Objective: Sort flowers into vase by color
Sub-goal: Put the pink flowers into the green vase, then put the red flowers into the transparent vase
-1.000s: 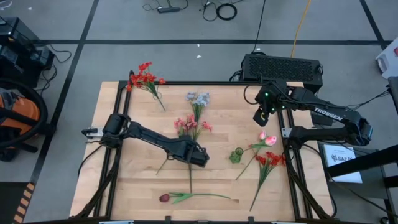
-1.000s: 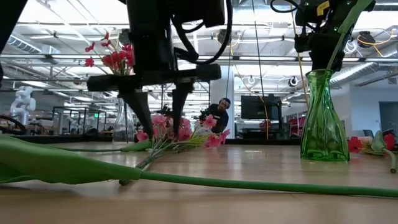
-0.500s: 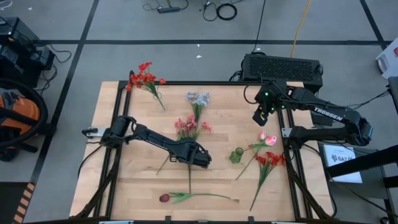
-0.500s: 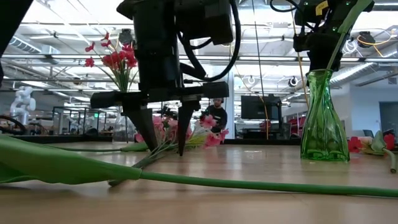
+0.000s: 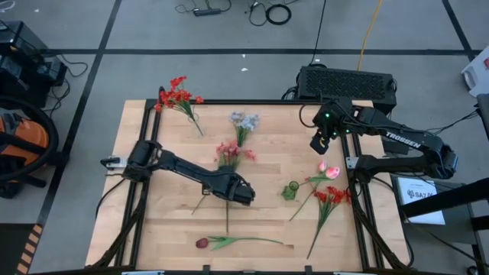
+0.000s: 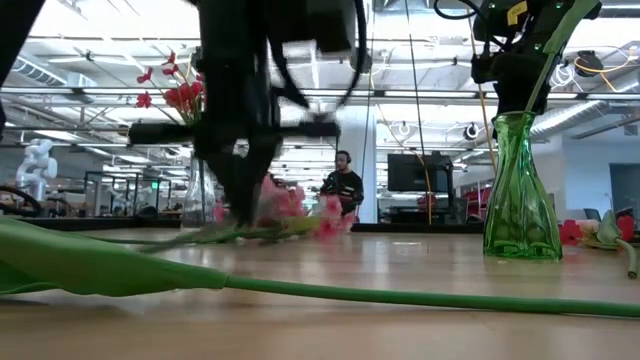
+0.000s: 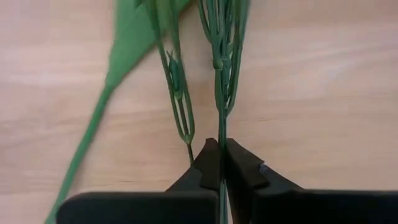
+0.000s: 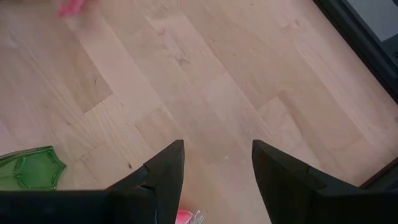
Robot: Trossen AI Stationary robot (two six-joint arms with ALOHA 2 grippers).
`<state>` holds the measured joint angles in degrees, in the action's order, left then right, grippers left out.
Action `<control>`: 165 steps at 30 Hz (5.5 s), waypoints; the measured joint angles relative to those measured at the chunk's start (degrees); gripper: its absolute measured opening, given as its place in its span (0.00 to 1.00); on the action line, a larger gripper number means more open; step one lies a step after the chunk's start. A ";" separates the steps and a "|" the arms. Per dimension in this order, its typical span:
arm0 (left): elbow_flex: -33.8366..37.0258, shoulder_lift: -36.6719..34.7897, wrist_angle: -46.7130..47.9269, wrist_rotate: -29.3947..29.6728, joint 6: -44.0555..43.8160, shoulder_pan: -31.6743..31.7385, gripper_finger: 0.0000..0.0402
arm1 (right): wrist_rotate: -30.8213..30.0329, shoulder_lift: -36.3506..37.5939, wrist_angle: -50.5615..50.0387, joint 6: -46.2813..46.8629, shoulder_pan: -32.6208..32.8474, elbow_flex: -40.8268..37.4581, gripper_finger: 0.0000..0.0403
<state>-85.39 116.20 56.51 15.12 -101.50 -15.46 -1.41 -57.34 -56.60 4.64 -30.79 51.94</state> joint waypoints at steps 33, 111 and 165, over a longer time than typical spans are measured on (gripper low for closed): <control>6.69 -18.13 -19.92 41.11 61.02 1.59 0.01 | -2.81 0.02 -8.40 11.16 0.00 0.00 0.45; 3.27 6.51 -96.04 -12.90 93.10 10.01 0.11 | 15.06 0.00 -1.21 -8.38 -11.28 -8.04 0.45; 21.65 -33.96 -24.82 -4.18 88.93 16.98 0.43 | 7.56 6.64 -7.20 29.88 -7.68 -8.02 0.45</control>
<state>-63.75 82.25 31.69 10.94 -12.57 1.52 6.15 -50.70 -63.81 34.53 -38.47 43.92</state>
